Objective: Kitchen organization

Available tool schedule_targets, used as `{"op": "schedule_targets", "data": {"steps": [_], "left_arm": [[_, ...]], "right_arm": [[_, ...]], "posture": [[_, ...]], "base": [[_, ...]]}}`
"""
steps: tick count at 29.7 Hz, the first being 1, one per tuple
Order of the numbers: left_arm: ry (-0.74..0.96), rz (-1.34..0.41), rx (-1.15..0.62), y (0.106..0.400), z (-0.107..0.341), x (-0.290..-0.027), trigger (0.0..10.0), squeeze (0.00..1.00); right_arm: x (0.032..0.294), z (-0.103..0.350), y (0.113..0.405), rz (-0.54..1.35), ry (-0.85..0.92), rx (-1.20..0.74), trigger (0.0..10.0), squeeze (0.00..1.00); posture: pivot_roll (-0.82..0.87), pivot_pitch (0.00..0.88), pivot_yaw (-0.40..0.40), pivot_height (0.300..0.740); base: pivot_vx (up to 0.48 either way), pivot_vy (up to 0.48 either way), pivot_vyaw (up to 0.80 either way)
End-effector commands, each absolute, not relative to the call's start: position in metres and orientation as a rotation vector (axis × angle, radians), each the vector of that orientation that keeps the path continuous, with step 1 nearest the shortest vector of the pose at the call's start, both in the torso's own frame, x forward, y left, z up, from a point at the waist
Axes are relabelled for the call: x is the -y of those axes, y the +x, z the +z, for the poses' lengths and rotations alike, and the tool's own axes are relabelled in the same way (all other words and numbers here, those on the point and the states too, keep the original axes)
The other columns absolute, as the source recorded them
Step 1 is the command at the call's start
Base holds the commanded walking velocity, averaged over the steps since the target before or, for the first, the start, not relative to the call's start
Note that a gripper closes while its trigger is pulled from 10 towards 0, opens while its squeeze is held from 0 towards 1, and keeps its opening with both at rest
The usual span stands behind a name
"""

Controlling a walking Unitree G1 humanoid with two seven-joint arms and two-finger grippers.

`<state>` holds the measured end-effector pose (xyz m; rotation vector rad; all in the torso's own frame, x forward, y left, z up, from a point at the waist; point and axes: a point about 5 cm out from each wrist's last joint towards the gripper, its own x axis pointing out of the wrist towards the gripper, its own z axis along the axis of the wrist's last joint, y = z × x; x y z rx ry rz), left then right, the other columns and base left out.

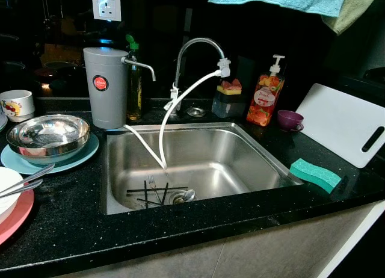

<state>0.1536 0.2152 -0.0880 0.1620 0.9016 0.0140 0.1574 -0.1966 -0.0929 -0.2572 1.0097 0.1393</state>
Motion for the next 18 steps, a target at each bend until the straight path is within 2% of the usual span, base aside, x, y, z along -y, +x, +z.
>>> {"op": "schedule_targets", "data": {"steps": [1,18], "left_arm": [[0.159,0.011,-0.917,0.1497,-0.0899,-0.2142,10.0,0.0],[0.16,-0.003,-0.912,0.1515,-0.0895,-0.2121,10.0,0.0]], "right_arm": [[0.1962,-0.0925,0.1584,0.149,-0.266,-1.006,10.0,0.0],[0.2013,-0.0936,0.1539,0.138,-0.276,-1.022,10.0,0.0]], "posture": [[0.14,0.011,-0.135,0.74],[0.13,0.009,-0.136,0.74]], "base": [[0.0,0.0,0.0],[0.0,0.0,0.0]]}}
